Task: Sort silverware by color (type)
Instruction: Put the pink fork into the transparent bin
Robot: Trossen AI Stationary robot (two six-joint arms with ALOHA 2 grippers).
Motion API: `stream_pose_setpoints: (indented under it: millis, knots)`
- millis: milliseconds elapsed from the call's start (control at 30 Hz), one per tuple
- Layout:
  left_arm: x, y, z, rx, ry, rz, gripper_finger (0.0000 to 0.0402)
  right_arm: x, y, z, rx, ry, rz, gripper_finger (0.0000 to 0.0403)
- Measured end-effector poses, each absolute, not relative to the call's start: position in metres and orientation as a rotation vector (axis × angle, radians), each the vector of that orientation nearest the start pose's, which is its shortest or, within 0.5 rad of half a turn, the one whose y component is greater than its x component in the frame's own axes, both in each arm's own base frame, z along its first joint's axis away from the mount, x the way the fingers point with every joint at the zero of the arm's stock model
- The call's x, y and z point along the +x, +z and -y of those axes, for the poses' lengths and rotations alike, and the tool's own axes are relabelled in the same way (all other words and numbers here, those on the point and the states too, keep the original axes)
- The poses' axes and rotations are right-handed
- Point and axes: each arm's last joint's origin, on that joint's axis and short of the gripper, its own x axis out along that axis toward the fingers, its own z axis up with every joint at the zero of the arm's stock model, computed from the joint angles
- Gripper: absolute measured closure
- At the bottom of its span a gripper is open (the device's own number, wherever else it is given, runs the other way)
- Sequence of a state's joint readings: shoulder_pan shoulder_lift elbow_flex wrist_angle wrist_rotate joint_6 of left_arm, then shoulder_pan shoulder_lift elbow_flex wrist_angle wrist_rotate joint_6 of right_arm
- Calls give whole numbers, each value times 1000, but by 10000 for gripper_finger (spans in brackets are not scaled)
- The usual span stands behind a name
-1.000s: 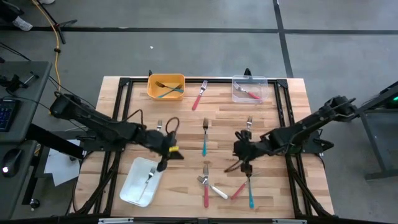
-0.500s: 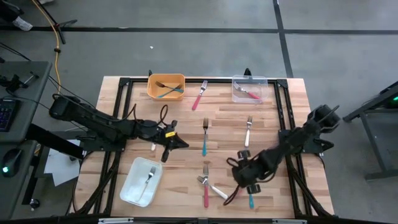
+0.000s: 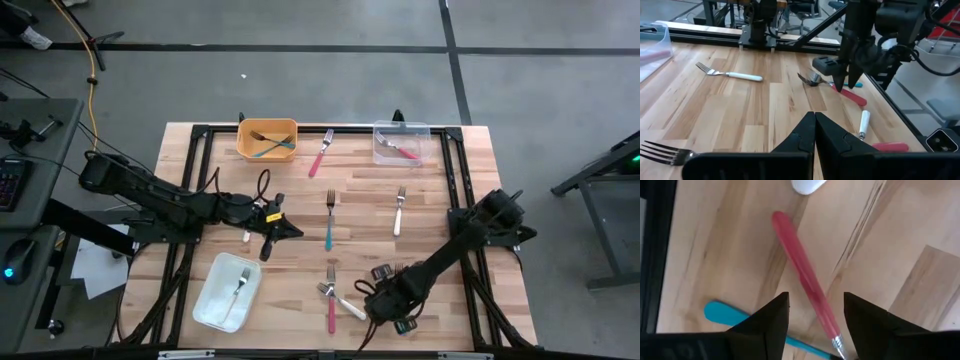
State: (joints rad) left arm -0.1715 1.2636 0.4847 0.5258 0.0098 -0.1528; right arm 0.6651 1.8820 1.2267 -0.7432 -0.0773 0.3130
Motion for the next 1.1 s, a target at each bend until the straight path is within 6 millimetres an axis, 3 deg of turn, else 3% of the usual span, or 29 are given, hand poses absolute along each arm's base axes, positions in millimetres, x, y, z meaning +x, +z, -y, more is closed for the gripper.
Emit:
stream_pose_setpoints:
  millis: [500,700,900,1100]
  knots:
    - [247,201,42,-128,-137,-268,401,268,138,-211,-156,429,-1446,339]
    - [247,201,42,-120,-136,-267,401,273,142,-203,-179,382,-1456,373]
    - [247,201,42,-120,-136,-267,401,282,165,-196,-256,302,-1394,373]
    - [247,201,42,-112,-137,-267,401,281,213,-176,-397,102,-1171,373]
